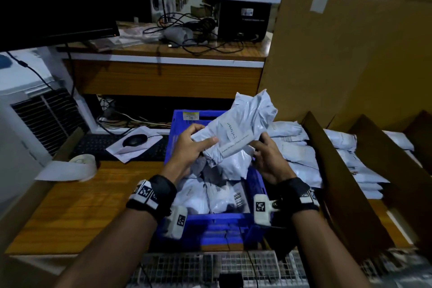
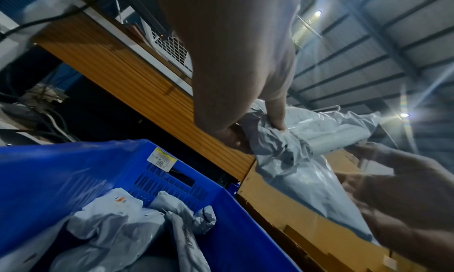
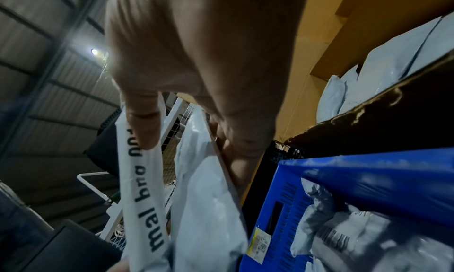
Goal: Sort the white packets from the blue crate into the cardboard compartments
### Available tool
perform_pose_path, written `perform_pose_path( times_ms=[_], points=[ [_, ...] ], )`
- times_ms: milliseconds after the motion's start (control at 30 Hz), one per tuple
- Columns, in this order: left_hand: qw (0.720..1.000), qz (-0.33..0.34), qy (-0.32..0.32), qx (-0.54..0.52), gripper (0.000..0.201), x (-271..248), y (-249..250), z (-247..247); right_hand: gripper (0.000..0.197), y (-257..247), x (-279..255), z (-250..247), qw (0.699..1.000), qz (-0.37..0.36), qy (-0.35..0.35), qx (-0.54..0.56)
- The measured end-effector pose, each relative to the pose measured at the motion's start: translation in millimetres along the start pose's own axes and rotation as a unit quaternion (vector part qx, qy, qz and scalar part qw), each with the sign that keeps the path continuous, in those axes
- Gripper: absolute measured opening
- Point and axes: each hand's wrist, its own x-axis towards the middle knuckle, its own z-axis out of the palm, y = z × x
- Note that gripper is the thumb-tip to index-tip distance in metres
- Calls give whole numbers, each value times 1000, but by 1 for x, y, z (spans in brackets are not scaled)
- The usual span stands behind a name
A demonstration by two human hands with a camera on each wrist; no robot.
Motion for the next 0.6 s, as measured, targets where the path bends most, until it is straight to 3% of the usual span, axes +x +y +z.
perform_pose_path(
  times_ms=[167, 300, 600],
  points=[
    [997, 49, 15, 52, 39, -10, 2, 6, 57, -7, -13, -4, 999, -27, -23, 29],
    [996, 66, 9, 64, 34, -16, 5, 12, 49, -8, -15, 0, 999, -32, 10, 31],
    [997, 5, -27, -78, 33, -23, 16, 11, 35, -7, -13, 0, 996, -52, 56, 35]
  ],
)
